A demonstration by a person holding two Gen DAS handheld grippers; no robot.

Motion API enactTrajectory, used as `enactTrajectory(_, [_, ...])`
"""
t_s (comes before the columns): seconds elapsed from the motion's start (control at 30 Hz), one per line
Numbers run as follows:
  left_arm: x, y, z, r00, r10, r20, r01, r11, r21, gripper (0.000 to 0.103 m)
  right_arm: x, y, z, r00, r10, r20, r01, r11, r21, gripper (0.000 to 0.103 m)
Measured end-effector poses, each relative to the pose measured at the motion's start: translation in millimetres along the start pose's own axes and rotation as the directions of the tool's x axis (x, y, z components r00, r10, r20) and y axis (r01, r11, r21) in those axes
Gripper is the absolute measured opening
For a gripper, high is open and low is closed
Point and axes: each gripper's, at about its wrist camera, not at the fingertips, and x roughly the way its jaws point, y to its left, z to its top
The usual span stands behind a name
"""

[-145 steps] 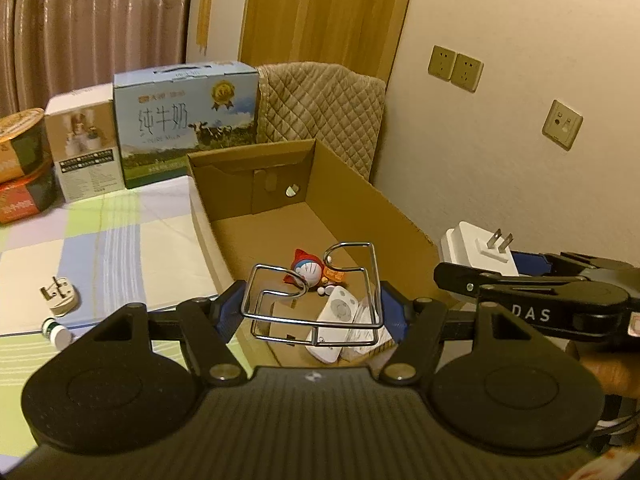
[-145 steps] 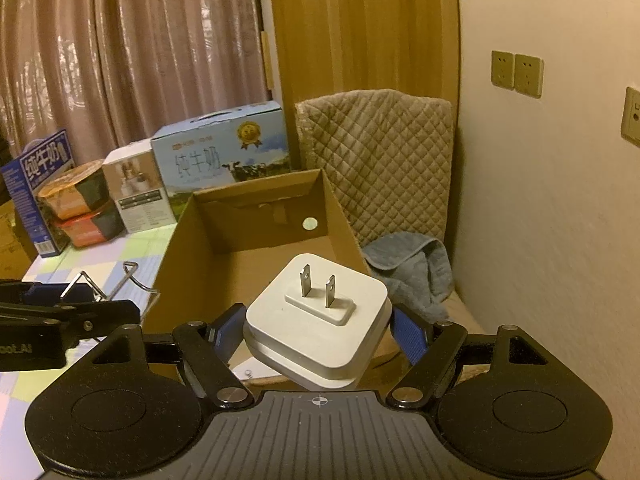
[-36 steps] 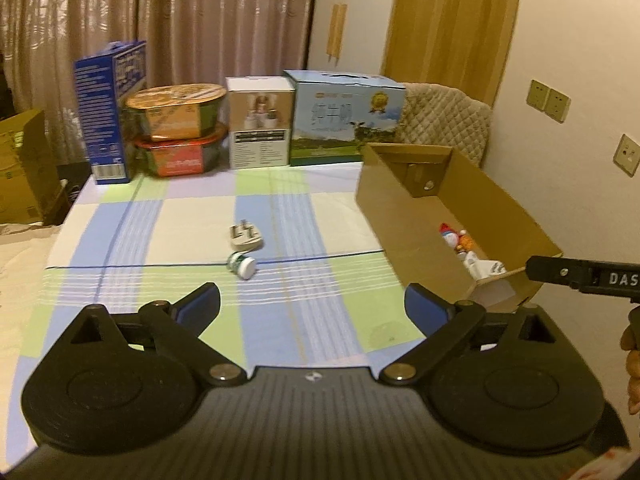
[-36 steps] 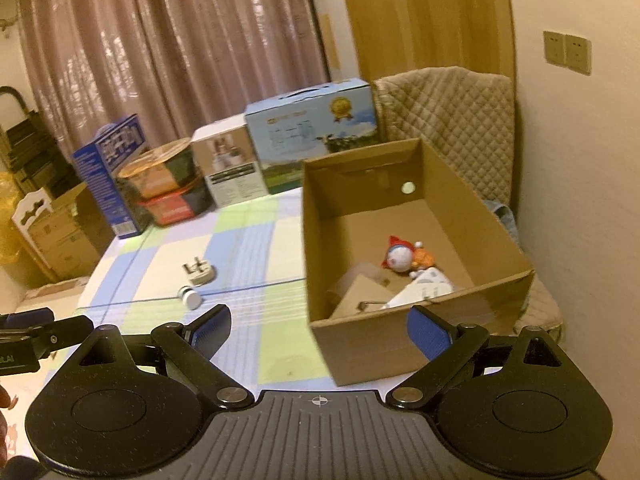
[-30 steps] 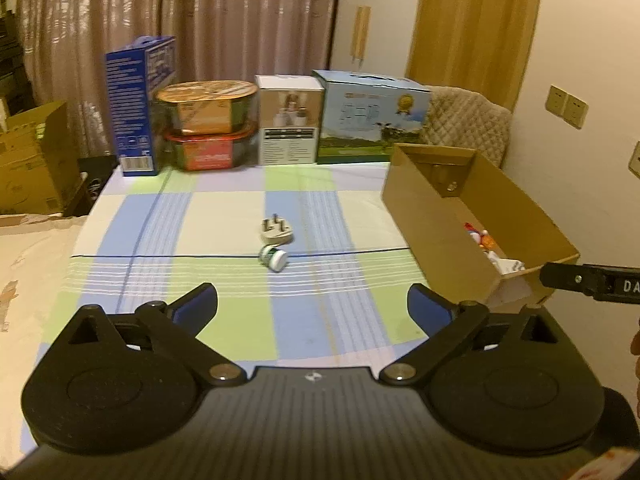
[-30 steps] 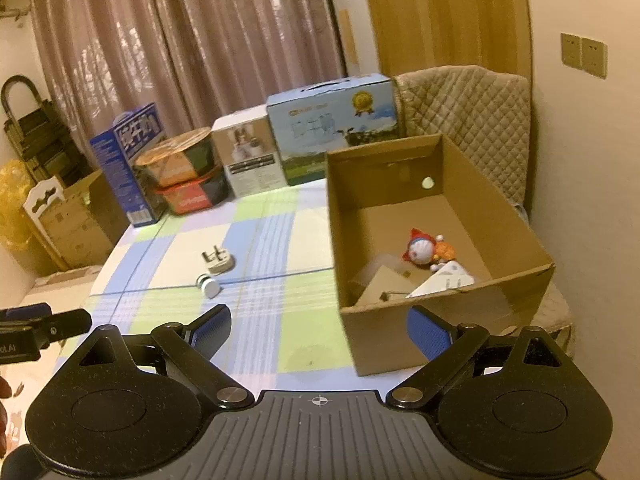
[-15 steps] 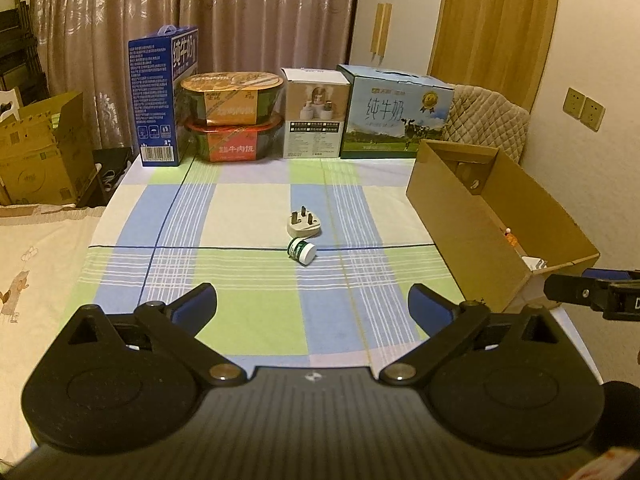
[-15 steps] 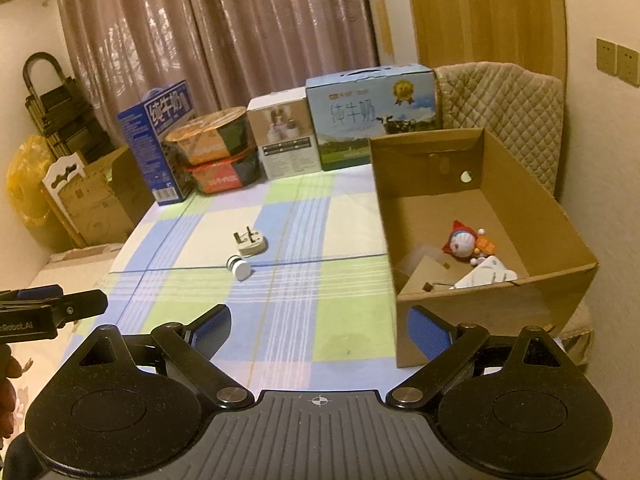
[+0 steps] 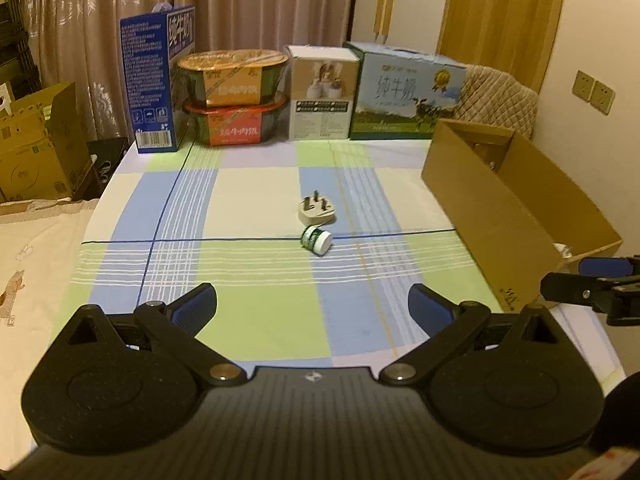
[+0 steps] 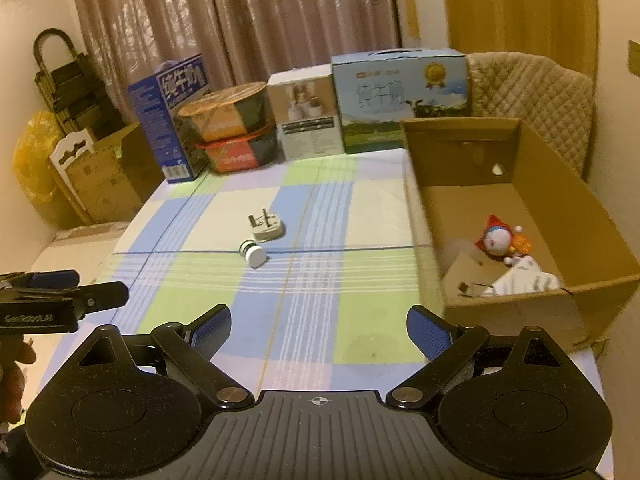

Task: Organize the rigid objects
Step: 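Move both grippers back from the box over the table, then lower the left gripper onto the green lip balm tube and grasp it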

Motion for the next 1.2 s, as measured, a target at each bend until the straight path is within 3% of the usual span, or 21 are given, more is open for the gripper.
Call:
enactTrajectory(0.27, [52, 15, -1, 1.000, 0.013, -0.029, -0.013, 1.000, 0.018, 0.100, 43, 10, 3, 1.000, 0.028, 0.000, -0.028, 0.998, -0.059, 0.092])
enactTrajectory(0.47, [98, 14, 1, 0.999, 0.014, -0.034, -0.011, 0.996, 0.083, 0.098, 86, 4, 9, 1.000, 0.026, 0.007, -0.026, 0.998, -0.063, 0.092])
enactTrajectory(0.6, [128, 11, 6, 1.000, 0.007, -0.029, -0.003, 0.989, 0.149, 0.092, 113, 1, 13, 1.000, 0.026, 0.006, -0.025, 0.996, -0.082, 0.092])
enactTrajectory(0.77, [164, 5, 11, 0.998, -0.062, -0.026, 0.066, 0.969, 0.237, 0.083, 146, -6, 19, 1.000, 0.026, -0.002, -0.026, 0.997, -0.075, 0.091])
enactTrajectory(0.87, [181, -2, 16, 0.996, -0.088, -0.015, 0.089, 0.956, 0.278, 0.081, 164, -6, 24, 0.999, 0.045, -0.013, -0.046, 0.995, -0.089, 0.083])
enactTrajectory(0.93, [193, -4, 18, 0.995, -0.100, -0.017, 0.101, 0.951, 0.292, 0.077, 175, -5, 25, 0.999, 0.041, -0.020, -0.043, 0.993, -0.110, 0.077])
enactTrajectory(1.2, [228, 0, 19, 0.993, -0.102, -0.060, 0.116, 0.940, 0.321, 0.064, 205, -15, 24, 0.999, 0.011, -0.047, -0.015, 0.997, -0.081, 0.076])
